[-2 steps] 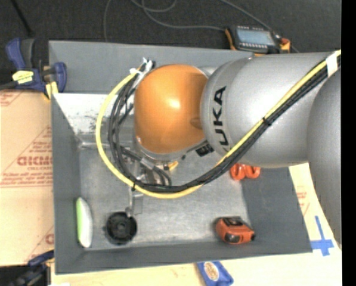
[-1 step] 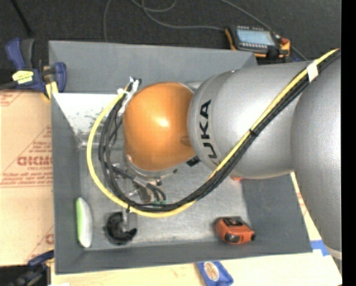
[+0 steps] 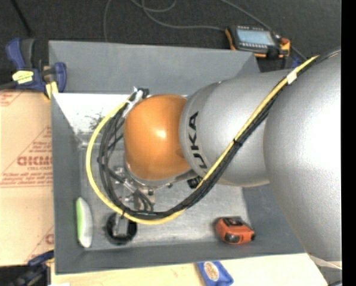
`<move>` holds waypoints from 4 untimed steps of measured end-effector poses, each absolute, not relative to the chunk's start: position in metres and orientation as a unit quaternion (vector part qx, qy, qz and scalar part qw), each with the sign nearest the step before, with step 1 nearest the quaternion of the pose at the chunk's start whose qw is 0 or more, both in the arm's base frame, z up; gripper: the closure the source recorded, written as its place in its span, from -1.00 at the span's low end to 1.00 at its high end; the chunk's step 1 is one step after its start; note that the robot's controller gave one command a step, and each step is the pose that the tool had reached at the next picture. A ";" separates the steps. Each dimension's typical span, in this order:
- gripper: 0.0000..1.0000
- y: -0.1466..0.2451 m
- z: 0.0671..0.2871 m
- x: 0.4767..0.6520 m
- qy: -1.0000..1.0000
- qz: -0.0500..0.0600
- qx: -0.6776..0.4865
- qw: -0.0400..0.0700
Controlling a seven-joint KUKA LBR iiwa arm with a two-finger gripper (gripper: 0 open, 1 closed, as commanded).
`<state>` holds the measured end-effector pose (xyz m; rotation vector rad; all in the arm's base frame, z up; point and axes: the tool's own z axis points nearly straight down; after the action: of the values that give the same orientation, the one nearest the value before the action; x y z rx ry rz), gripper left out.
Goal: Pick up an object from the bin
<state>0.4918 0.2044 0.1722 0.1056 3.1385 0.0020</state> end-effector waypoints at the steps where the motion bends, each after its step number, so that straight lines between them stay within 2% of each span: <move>1: -1.00 0.202 0.157 0.489 0.993 0.000 0.118 0.000; 2: -1.00 0.192 0.123 0.491 0.999 0.000 -0.037 0.001; 3: -1.00 0.180 0.098 0.482 0.989 0.000 -0.146 0.000; 4: 1.00 0.198 0.095 0.487 0.941 0.001 -0.338 0.002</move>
Offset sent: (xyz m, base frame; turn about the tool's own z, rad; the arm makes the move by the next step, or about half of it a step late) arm -0.0018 -0.0187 -0.0694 -0.2020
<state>0.4870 0.1983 0.0950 -1.0619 2.9533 0.0035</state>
